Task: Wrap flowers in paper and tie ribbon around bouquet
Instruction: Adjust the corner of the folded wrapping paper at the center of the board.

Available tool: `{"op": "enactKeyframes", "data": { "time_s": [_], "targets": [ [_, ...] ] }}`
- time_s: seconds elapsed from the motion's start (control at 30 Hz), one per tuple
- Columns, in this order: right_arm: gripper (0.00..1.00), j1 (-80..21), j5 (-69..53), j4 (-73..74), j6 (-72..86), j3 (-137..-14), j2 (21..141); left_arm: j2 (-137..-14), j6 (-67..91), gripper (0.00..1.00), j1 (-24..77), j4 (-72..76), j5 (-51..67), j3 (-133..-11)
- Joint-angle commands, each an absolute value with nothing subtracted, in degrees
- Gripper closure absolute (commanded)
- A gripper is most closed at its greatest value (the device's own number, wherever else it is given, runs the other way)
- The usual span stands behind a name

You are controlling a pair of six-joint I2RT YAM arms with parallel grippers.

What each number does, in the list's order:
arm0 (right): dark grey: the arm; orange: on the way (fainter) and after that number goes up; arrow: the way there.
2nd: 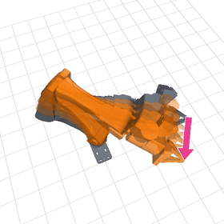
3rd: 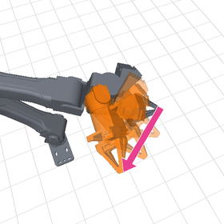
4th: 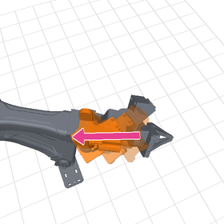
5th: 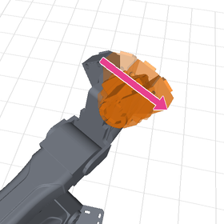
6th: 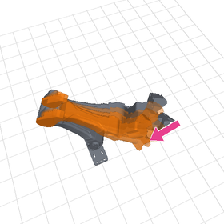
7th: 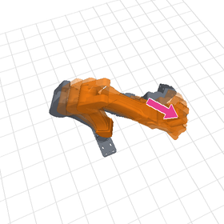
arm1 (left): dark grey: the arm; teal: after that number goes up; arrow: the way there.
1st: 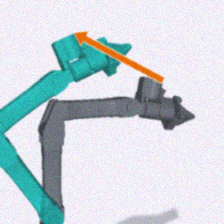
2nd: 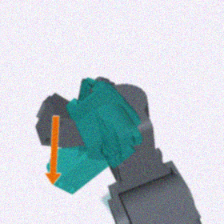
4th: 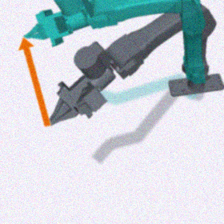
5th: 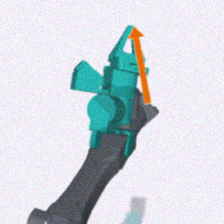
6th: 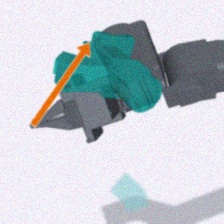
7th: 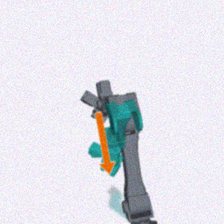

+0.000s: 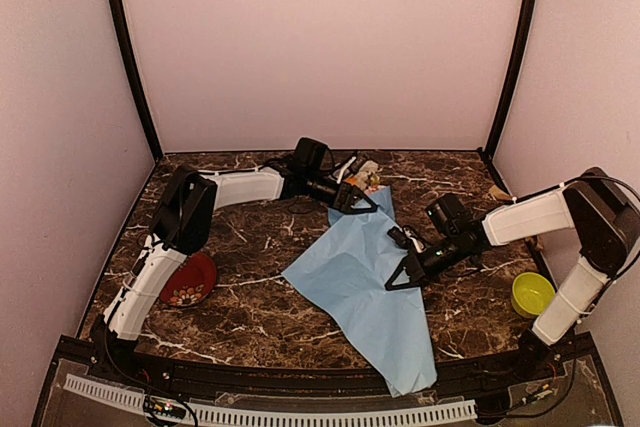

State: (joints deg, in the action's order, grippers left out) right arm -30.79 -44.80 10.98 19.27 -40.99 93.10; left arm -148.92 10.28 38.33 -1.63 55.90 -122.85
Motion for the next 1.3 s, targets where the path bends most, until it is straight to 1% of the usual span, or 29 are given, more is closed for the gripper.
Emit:
{"op": "enactKeyframes", "data": {
  "time_s": [0.0, 0.33, 0.4, 0.53, 0.63, 0.67, 0.87, 0.93, 1.07, 1.17, 1.27],
  "targets": [
    [1.0, -31.9, -46.2, 13.5, 16.5, -40.5, 91.9, -143.4, 10.3, 0.4, 38.3, -2.9, 56.1, -122.8],
    [1.0, -31.9, -45.8, 14.6, 15.3, -41.2, 93.0, -143.5, 14.0, 0.41, 38.3, 1.2, 56.1, -123.7],
    [1.0, -32.0, -45.6, 14.7, 15.3, -41.3, 93.2, -144.1, 14.4, 0.46, 38.3, 1.0, 56.0, -124.3],
    [1.0, -32.0, -45.2, 14.8, 15.4, -41.6, 93.0, -145.7, 14.4, 0.73, 38.3, -2.2, 56.8, -126.4],
    [1.0, -32.0, -45.2, 14.8, 15.4, -41.7, 92.9, -145.6, 14.1, 0.99, 38.3, -3.6, 56.1, -126.4],
    [1.0, -31.9, -45.2, 14.8, 15.3, -41.7, 92.9, -145.5, 14.4, 1.0, 38.1, -3.6, 55.0, -126.4],
    [1.0, -31.9, -45.2, 15.0, 15.0, -41.3, 93.1, -146.2, 19.0, 1.0, 36.0, -1.4, 47.9, -127.7],
    [1.0, -32.0, -45.2, 14.9, 15.1, -41.2, 92.5, -146.4, 18.9, 1.0, 35.8, -2.3, 46.4, -127.8],
    [1.0, -32.0, -45.3, 14.5, 15.4, -41.0, 92.0, -146.3, 18.0, 1.0, 35.6, -3.1, 39.3, -127.4],
    [1.0, -32.0, -45.3, 14.2, 15.7, -40.9, 92.1, -146.5, 20.3, 1.0, 33.3, -0.1, 39.1, -125.9],
    [1.0, -32.0, -45.1, 13.8, 16.0, -40.4, 91.8, -146.4, 19.3, 1.0, 32.7, -0.5, 38.2, -125.6]
  ]
}}
